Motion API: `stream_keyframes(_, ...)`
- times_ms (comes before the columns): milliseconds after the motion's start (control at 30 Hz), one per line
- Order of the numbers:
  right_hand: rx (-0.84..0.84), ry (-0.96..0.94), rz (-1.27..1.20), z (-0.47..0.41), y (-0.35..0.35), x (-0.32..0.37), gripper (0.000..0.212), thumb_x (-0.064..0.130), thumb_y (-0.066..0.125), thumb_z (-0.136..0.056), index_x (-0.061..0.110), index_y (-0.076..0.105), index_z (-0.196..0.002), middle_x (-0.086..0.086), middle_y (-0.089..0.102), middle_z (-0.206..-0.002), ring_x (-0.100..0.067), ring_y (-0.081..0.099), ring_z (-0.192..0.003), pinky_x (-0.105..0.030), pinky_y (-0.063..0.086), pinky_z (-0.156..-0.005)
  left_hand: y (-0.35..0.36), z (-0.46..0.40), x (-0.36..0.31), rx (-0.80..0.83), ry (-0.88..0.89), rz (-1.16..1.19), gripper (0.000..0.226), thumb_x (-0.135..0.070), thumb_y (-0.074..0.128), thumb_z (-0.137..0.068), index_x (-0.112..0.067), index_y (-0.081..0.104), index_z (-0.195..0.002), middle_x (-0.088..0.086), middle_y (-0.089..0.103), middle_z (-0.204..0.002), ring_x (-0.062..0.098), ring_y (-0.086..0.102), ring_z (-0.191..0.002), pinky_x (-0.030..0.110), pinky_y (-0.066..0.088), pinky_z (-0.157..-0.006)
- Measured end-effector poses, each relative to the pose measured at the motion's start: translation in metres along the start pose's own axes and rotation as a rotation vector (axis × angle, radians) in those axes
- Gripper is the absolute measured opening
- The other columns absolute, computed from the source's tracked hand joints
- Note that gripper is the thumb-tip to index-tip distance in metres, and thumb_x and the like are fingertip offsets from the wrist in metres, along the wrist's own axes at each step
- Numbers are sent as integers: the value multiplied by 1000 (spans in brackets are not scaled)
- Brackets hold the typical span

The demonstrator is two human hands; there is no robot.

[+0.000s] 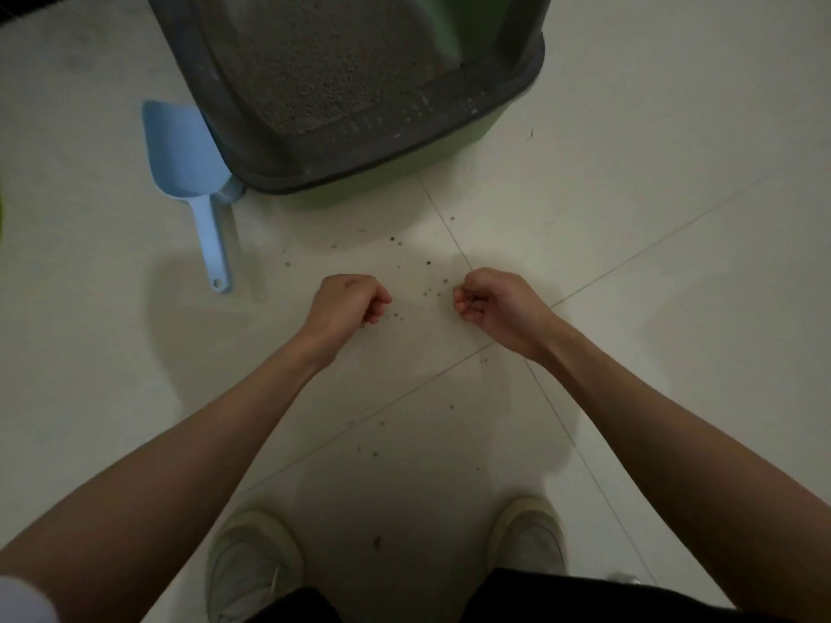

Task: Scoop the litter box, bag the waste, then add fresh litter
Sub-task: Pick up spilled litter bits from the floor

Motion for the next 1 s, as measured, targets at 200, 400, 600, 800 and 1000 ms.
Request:
stream_keyframes(200, -179, -144, 432, -10, -9, 9, 16, 0, 50, -89, 8, 60, -79, -5, 57, -69, -13, 51, -58, -20, 40, -55, 14, 5, 0, 39, 384, -667, 18, -21, 65, -83, -9, 60, -95, 0, 52, -86, 15, 51, -79, 23, 39, -74)
stream_keyframes(400, -267, -343, 1107, -16, 1, 12, 21, 19, 56, -91, 7, 62, -106, -6, 59, -88, -17, 50, -81, -20, 33, -68, 20, 0, -3, 43, 455, -729, 9, -16, 65, -83, -7, 64, -85, 3, 50, -88, 19, 52, -82, 27, 40, -76)
stream_keyframes(600, -239, -428, 1365, -25, 16, 15, 21, 20, 50, -94, 5, 58, -107, -15, 64, -103, -31, 58, -95, -33, 43, -79, 24, 1, -8, 73, 483, -799, 10, -16, 60, -87, -7, 62, -89, 4, 50, -92, 22, 54, -87, 29, 41, -79)
stream_keyframes(800, -284, -327, 985, -22, 6, 18, 18, 18, 52, -94, 3, 63, -96, -5, 60, -81, -17, 54, -74, -23, 43, -65, 26, 4, -12, 79, 530, -791, 20, -16, 62, -86, -5, 57, -101, 9, 53, -104, 22, 52, -95, 30, 41, -82)
stream_keyframes(1000, 19, 41, -26, -7, 7, 0, 17, -3, 46, -92, 4, 57, -81, -7, 63, -74, -12, 60, -63, -17, 50, -57, 32, 3, -14, 120, 576, -866, 15, -15, 55, -89, -3, 61, -95, 12, 53, -100, 25, 51, -96, 32, 39, -83)
Point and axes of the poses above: each hand's wrist, its own z-axis away from the middle knuckle, its own y-axis out of the palm, x = y × z, the point moved 6 cm from there along -z, towards the middle knuckle
